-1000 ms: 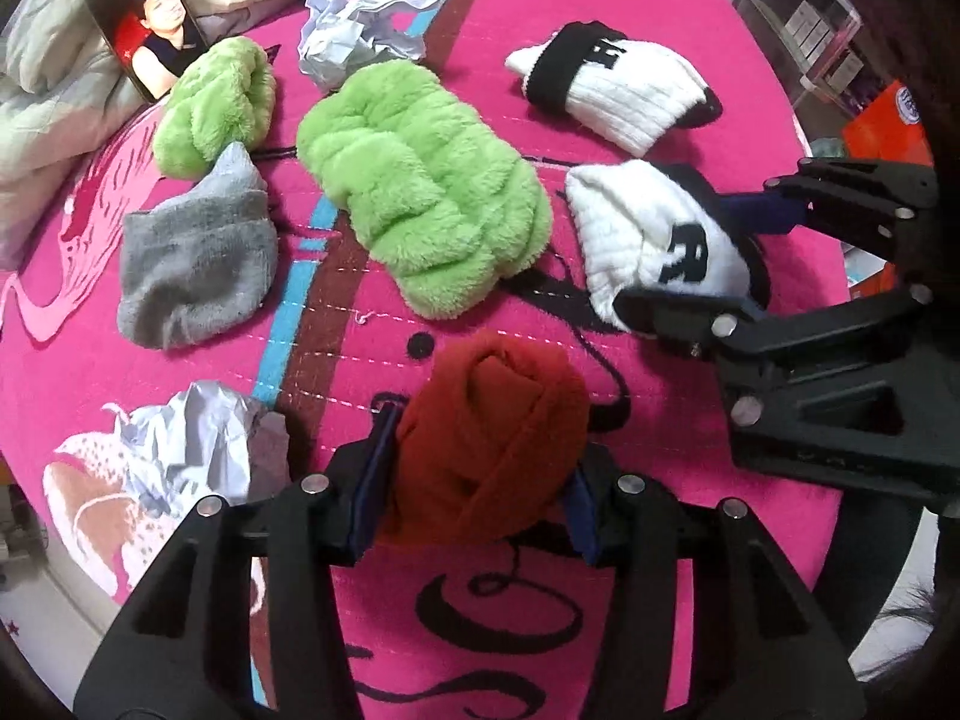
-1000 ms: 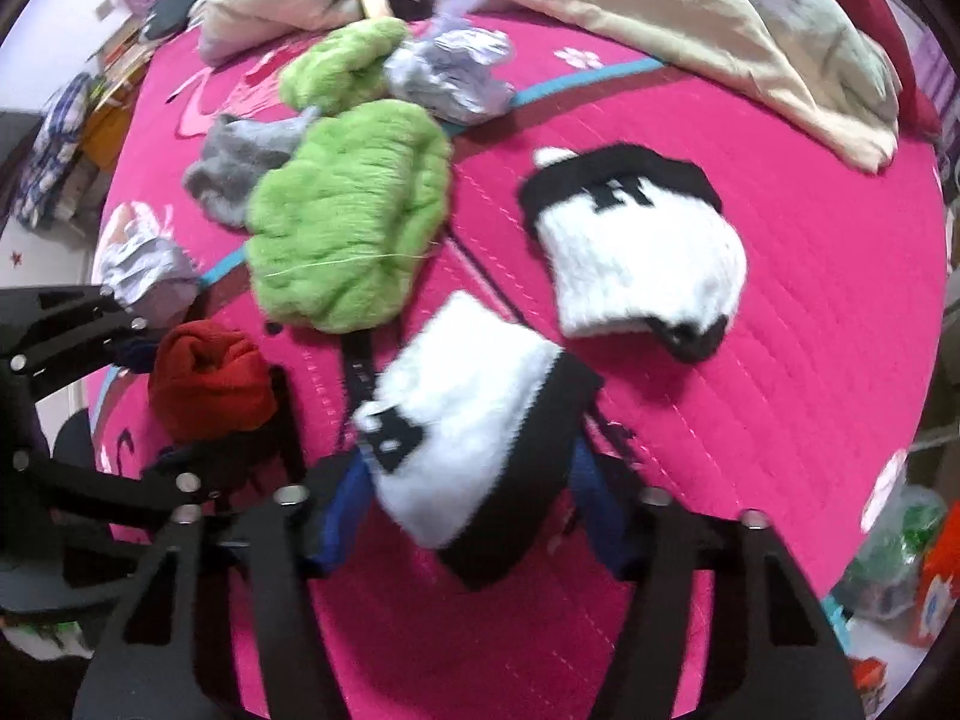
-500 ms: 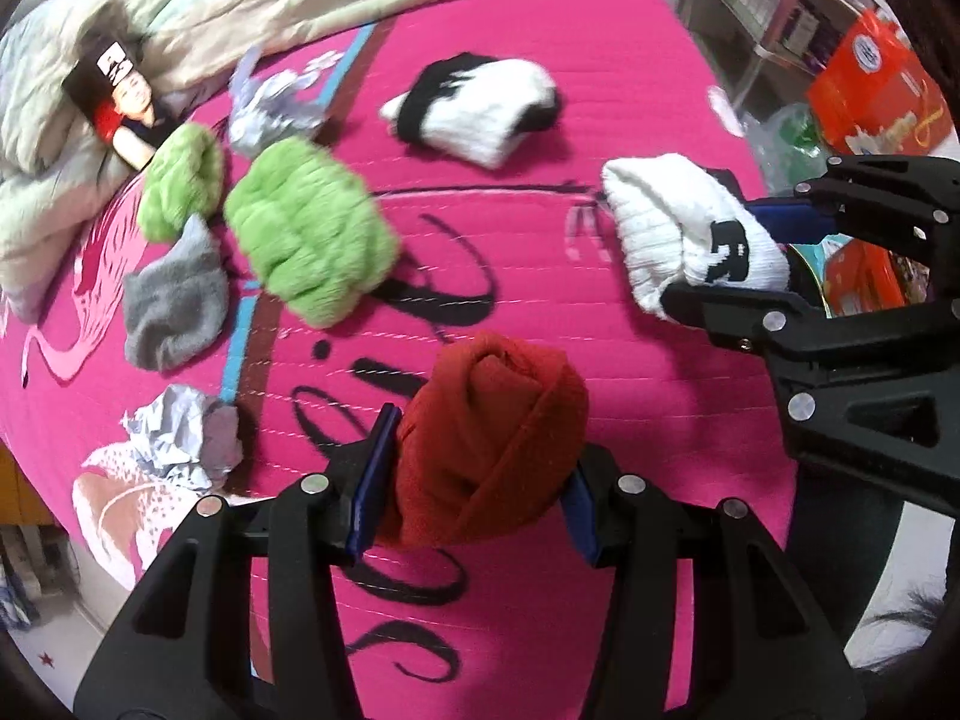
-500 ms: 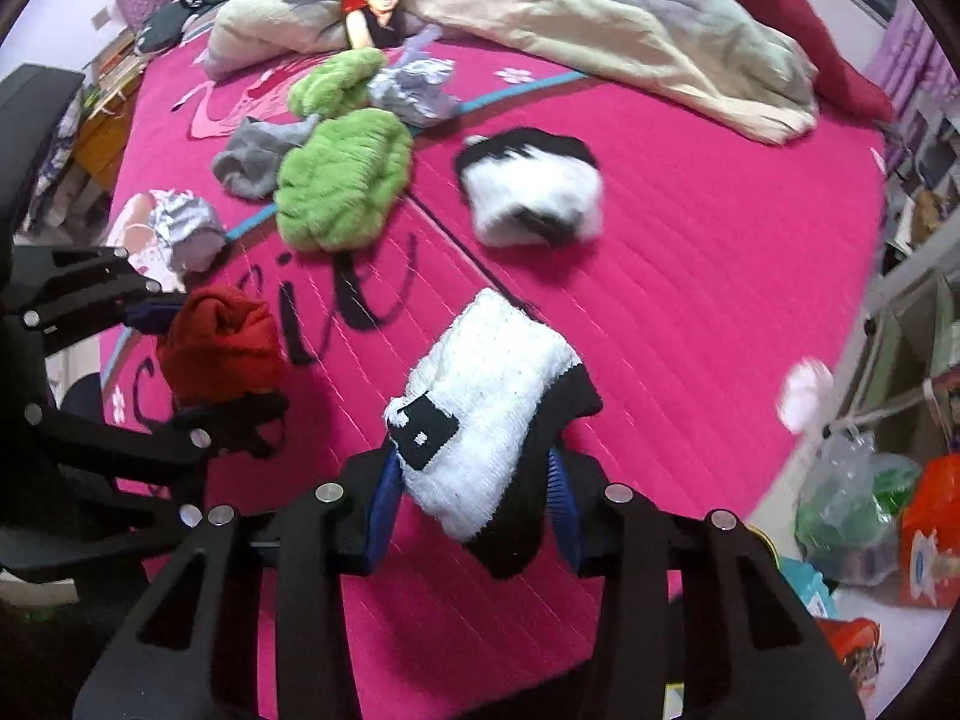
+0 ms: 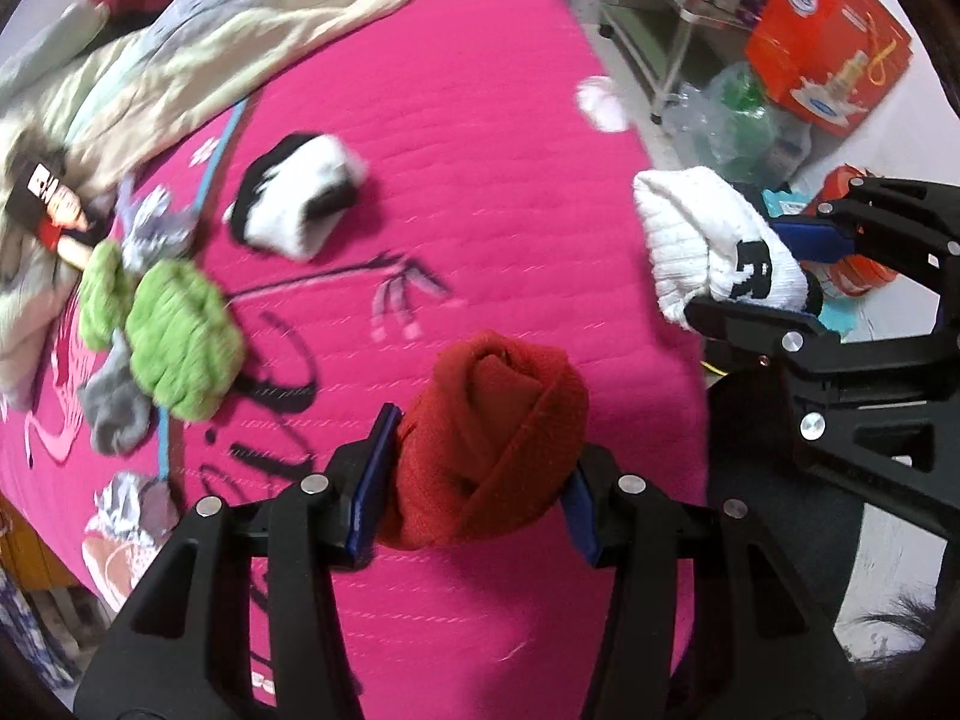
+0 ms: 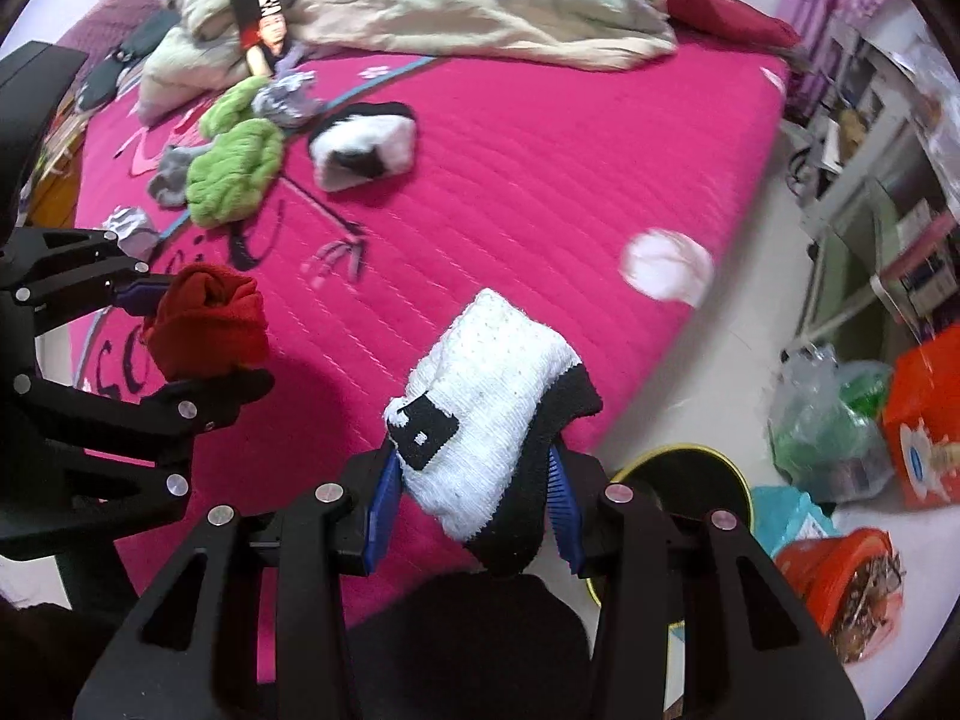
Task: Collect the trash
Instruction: 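Carry both socks over the black bin and open the left gripper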
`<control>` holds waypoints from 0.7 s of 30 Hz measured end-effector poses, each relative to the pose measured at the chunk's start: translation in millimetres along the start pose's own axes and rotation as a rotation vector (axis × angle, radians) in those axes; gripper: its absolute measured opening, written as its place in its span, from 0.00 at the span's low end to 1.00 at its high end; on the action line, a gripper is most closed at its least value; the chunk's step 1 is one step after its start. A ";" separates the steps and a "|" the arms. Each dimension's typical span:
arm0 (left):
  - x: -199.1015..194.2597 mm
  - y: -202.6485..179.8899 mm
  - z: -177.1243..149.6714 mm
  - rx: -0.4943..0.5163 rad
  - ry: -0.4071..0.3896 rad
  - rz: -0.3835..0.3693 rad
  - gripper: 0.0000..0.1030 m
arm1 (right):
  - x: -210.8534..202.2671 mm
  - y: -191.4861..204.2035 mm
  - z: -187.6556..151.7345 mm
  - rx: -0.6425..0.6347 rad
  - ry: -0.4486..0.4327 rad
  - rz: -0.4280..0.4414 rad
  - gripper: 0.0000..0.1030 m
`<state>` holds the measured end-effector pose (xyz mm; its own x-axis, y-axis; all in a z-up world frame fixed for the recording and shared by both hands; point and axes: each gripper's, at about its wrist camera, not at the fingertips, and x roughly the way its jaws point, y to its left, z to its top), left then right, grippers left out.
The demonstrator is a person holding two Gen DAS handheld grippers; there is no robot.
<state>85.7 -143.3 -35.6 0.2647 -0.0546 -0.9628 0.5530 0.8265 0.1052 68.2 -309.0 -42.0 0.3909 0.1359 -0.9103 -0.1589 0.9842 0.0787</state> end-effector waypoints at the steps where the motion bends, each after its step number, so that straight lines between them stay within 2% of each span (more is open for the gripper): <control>1: 0.4 -7.1 4.7 0.014 -0.001 -0.001 0.47 | -2.4 -7.6 -4.8 0.017 -0.002 -0.005 0.39; 14: 9.8 -103.9 49.4 0.164 -0.002 -0.037 0.47 | -23.2 -91.2 -61.6 0.204 -0.021 -0.065 0.39; 21: 20.2 -140.7 65.7 0.228 0.005 -0.058 0.47 | -33.1 -127.4 -90.2 0.285 -0.030 -0.101 0.39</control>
<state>65.2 -297.5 -53.5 0.2242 -0.0949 -0.9699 0.7313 0.6742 0.1031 -6.3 -449.1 -58.5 0.4194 0.0350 -0.9071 0.1412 0.9846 0.1032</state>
